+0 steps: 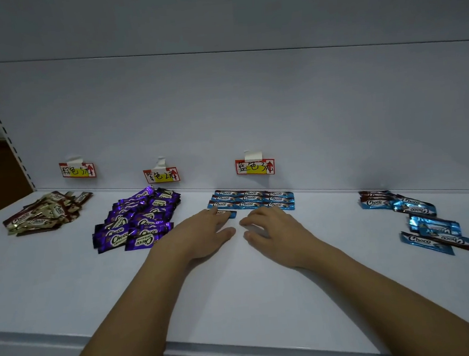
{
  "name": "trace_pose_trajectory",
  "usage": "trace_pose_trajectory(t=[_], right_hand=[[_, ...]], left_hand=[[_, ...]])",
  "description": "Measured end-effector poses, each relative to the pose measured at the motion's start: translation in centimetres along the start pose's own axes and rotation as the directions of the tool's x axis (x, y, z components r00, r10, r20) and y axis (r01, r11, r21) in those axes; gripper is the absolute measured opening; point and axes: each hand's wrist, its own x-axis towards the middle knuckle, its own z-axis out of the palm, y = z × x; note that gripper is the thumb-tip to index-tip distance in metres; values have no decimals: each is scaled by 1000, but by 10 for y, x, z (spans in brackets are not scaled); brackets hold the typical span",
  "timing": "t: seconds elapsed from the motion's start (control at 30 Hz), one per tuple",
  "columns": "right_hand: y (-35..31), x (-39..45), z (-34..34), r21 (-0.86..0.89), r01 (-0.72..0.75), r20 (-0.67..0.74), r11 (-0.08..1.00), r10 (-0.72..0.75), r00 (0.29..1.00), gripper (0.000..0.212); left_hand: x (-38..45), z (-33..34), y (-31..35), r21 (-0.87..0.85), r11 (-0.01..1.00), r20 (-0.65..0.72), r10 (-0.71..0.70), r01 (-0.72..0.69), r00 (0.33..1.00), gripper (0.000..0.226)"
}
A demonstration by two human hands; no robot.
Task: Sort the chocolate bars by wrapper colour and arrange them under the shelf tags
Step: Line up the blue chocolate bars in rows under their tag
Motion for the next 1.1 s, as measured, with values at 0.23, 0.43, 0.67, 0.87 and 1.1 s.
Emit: trace_pose_trajectory(t=[0.23,0.43,0.67,0.87,1.1], right_hand=[[3,1,3,-13,-1,0,1000,1,1000,40],[4,2,3,-19,6,-7,1000,-6,1000,39],[1,0,-12,180,-32,-73,983,46,996,30],[47,-14,-76,290,-223,-188,931,284,940,13],[140,-105,-137,124,-435,-211,892,452,867,10]], left_hand=[[2,8,3,52,998,77,-41,37,996,70],[4,11,0,45,999,56,-33,31,998,72],[3,-1,13,-27,999,-247,16,-24,969,67],[18,-15,91,-27,969,-461,206,-246,863,38],[42,9,222,-298,846,-328,344,-443,880,23]])
